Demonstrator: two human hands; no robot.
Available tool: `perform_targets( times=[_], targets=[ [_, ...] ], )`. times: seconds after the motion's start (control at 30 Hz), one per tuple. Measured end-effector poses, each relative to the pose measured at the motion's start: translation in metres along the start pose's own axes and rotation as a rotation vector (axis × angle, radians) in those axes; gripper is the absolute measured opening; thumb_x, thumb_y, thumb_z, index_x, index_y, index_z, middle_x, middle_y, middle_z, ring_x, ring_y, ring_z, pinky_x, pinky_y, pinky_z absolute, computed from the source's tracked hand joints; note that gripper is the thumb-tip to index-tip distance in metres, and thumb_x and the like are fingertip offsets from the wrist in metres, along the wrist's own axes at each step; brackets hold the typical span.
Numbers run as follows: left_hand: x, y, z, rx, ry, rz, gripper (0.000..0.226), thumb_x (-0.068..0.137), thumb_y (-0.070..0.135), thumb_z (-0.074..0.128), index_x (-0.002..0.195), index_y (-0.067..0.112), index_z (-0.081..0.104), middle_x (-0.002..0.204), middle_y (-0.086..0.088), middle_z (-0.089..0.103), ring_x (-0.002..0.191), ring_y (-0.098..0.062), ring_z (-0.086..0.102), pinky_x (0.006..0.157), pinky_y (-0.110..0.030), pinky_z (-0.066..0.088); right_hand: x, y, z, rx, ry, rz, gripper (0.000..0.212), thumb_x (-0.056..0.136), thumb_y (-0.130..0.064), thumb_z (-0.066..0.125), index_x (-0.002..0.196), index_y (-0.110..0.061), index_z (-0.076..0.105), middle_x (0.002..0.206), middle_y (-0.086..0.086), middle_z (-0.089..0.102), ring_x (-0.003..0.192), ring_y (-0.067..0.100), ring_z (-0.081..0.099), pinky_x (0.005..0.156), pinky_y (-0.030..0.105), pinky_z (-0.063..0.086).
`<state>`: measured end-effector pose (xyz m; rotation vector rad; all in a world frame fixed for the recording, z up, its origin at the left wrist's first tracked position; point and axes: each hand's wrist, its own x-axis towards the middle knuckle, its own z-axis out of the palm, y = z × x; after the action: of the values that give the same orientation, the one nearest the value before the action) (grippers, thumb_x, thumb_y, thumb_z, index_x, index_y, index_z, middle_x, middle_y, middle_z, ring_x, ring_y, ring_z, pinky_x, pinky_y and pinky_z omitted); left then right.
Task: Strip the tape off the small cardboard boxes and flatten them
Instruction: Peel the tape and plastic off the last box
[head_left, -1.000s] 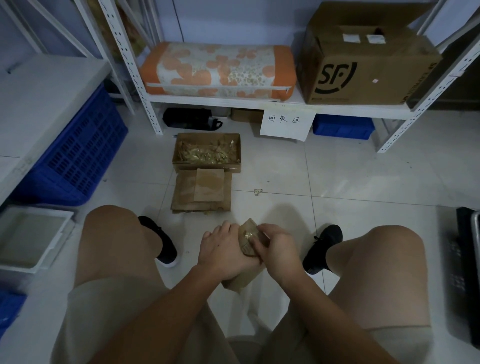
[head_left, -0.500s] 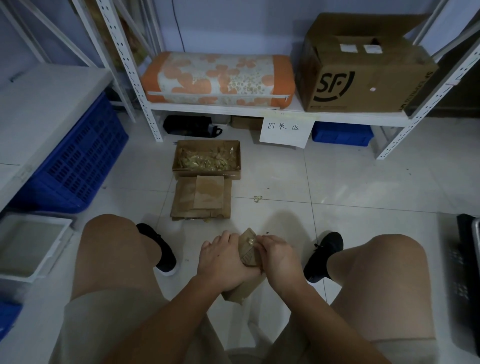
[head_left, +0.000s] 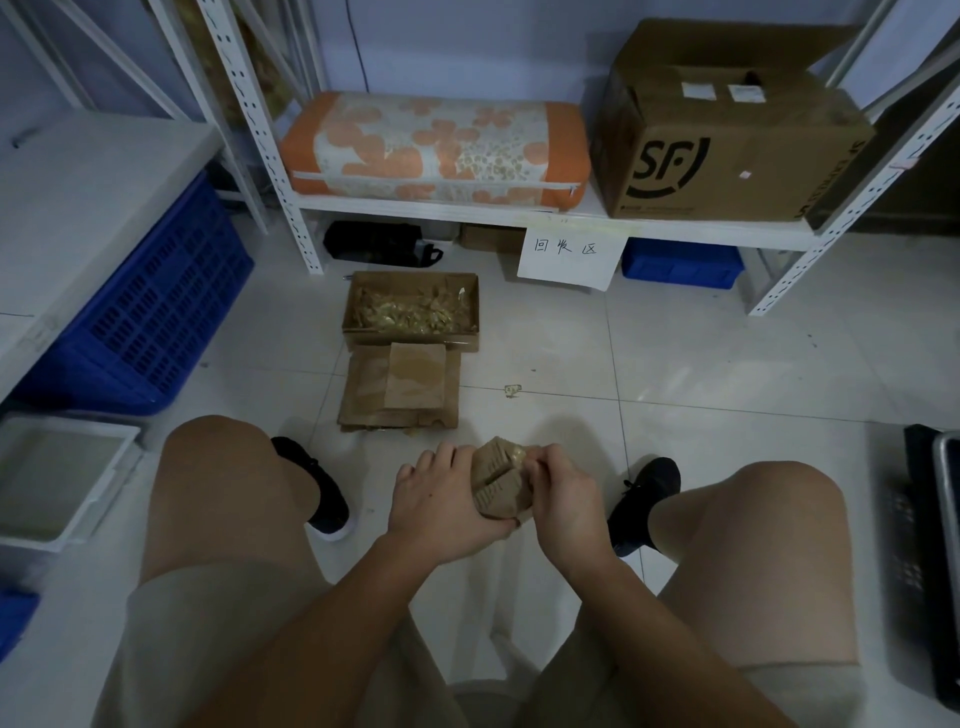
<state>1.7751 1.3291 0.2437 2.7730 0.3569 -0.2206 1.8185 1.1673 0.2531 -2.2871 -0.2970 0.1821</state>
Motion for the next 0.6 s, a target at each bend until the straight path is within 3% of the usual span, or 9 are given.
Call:
perform_targets(
  times=[0.1,0.3,0.47,0.6],
  targets=[
    [0.002,-0.003,-0.002,-0.006,0.014,0.040,0.088,0.060,0.085,0.059,0.129,0.032,0.045,0.118,0.011,0.045,0.115,-0.016,0.049,0.097,-0.036,0.039,-0.002,-0.002,-0.001,0.028,0.012,-0.023,0.019,0.107,-0.028,0.046,0.103,-0.018,0.061,0.086,-0.009,0.066,0.079,0.005,0.063,0.070,0.032,0.054],
    [0.005,-0.009,0.000,-0.165,0.036,0.109,0.096,0.059,0.078,0.071,0.138,0.033,0.040,0.126,0.014,0.048,0.123,-0.011,0.046,0.108,-0.033,0.033,-0.002,-0.001,0.000,0.083,0.053,-0.065,0.011,0.105,-0.018,0.051,0.102,-0.019,0.062,0.087,-0.008,0.066,0.081,0.007,0.065,0.071,0.034,0.055],
    [0.004,-0.011,-0.001,-0.230,0.003,0.183,0.092,0.059,0.073,0.075,0.133,0.032,0.038,0.121,0.013,0.044,0.120,-0.014,0.045,0.108,-0.038,0.038,0.002,0.000,-0.007,0.149,0.168,-0.006,0.008,0.102,-0.017,0.057,0.101,-0.017,0.065,0.087,-0.005,0.068,0.078,0.006,0.065,0.071,0.033,0.056],
    [0.003,-0.005,0.004,-0.239,0.022,0.159,0.095,0.061,0.071,0.075,0.137,0.029,0.036,0.125,0.010,0.044,0.123,-0.016,0.045,0.110,-0.039,0.039,-0.001,0.001,-0.004,0.091,0.139,-0.171,0.004,0.096,-0.010,0.065,0.098,-0.013,0.066,0.091,-0.002,0.065,0.082,0.012,0.063,0.072,0.033,0.053]
  ],
)
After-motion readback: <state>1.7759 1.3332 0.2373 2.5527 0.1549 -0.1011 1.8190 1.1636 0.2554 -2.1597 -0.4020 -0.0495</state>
